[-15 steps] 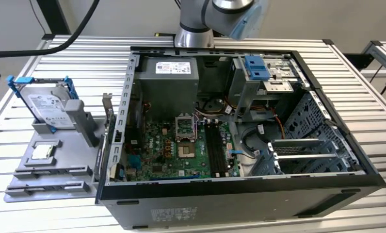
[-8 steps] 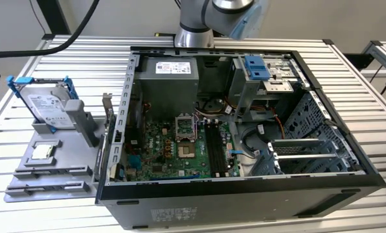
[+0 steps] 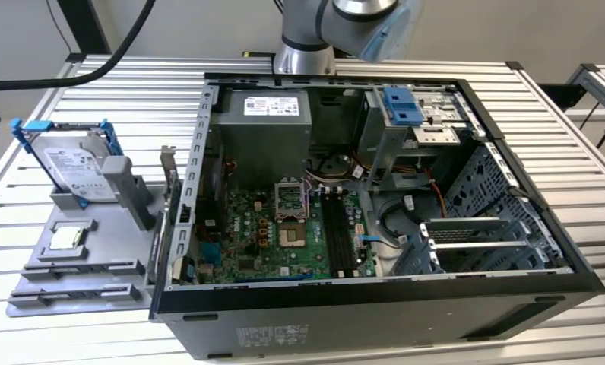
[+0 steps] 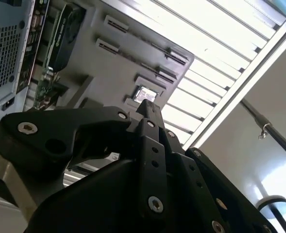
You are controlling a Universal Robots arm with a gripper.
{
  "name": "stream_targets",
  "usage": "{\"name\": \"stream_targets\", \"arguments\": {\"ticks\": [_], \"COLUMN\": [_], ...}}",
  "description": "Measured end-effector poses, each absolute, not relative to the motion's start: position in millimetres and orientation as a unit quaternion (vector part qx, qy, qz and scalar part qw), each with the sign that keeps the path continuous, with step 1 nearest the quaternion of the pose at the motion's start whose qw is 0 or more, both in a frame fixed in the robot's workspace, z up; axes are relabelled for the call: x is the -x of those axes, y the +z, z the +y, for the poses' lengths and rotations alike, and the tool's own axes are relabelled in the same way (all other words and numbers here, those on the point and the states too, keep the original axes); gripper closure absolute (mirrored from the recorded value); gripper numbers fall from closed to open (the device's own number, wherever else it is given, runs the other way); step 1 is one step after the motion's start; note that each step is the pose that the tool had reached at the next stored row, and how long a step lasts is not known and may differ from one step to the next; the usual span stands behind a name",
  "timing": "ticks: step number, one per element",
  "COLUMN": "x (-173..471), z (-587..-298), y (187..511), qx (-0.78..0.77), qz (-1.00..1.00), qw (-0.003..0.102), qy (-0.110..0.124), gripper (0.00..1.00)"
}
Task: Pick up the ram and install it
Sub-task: 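Pick up the ram and move it above insertion slot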
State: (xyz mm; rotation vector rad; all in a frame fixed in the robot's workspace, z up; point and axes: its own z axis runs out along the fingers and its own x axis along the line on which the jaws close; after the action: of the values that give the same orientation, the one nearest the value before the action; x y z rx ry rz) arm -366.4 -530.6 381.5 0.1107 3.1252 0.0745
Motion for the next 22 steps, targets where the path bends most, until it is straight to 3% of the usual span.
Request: {"name": "stream_targets", "arguments": {"ticks": [22], "x": [366.5], "z": [-530.6], "y": [381.4], "qx": [0.158], "qz": [0.987], "qw": [0.002], "qy": [0.019], "gripper": [1.0]}}
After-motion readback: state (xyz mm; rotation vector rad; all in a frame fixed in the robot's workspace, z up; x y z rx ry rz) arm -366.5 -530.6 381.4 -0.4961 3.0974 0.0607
